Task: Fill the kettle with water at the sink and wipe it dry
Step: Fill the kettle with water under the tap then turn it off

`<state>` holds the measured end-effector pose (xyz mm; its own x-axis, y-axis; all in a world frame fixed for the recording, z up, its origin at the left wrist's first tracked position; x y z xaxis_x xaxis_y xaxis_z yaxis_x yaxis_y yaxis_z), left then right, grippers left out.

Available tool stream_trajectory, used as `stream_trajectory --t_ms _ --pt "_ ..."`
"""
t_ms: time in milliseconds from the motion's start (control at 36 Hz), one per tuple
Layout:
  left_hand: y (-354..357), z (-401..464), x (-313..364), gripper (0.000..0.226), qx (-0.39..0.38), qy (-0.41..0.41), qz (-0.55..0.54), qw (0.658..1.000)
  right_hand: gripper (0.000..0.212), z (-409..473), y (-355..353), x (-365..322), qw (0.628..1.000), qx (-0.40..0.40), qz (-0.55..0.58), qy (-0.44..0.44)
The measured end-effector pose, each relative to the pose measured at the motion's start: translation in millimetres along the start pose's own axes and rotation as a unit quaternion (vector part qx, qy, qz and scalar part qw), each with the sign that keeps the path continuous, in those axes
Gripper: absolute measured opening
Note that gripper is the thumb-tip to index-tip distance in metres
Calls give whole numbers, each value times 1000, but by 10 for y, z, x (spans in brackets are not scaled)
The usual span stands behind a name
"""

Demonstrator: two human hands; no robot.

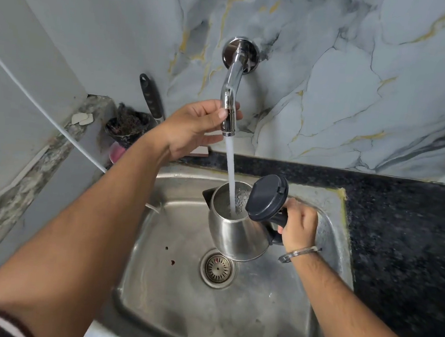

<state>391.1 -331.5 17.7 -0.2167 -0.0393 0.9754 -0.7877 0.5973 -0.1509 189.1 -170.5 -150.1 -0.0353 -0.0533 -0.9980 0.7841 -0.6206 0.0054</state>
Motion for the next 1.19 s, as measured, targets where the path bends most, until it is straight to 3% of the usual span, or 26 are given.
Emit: stream_trajectory --t_ms 111,194,250,389,611,722,806,917,972,1028,1083,1194 --pt "16 -1 45 14 71 36 81 993 54 -3 7 37 1000 4 -10 -17" --pt "267 -6 40 41 225 50 168 958 60 -22 17 85 1000 17 -7 -10" --pt "464 -34 50 45 327 46 207 921 58 -30 25 114 1000 19 -8 -2" --pt "569 -39 51 38 378 55 180 906 59 -37 42 97 1000 18 0 -2" --pt "519 -96 99 40 335 26 168 927 54 -75 52 6 1000 15 3 -6" --pt "482 -270 139 73 280 -69 140 947 56 -119 16 -73 1000 14 3 -5" --pt "629 -572 269 52 290 -22 188 938 54 -189 -25 -167 999 31 -6 -20" --pt "1047 -963 390 40 122 -26 134 983 64 -362 -101 -323 997 64 2 -31" --pt "1252 -1099 431 62 41 -32 162 985 63 -479 -148 -439 997 75 3 -30" --pt "1413 -1172 458 119 -16 -52 285 957 61 -590 -206 -565 995 91 10 -27" --pt "1427 -1241 476 129 -29 -67 347 935 57 -708 -276 -688 994 100 5 -33" --pt "996 -1372 306 115 -47 -78 101 991 75 -931 -464 -862 993 105 -1 -45"
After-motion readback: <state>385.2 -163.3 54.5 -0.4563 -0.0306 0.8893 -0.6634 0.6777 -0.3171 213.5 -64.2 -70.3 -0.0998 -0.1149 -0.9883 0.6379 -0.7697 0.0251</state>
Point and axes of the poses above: each hand's wrist, its own z-axis towards the middle knuckle, its own y-axis out of the palm, x = y × z, the point moved 2 cm from there along z, towards the middle knuckle, and after that the axes turned 5 degrees about z, right-handed, at the moved point
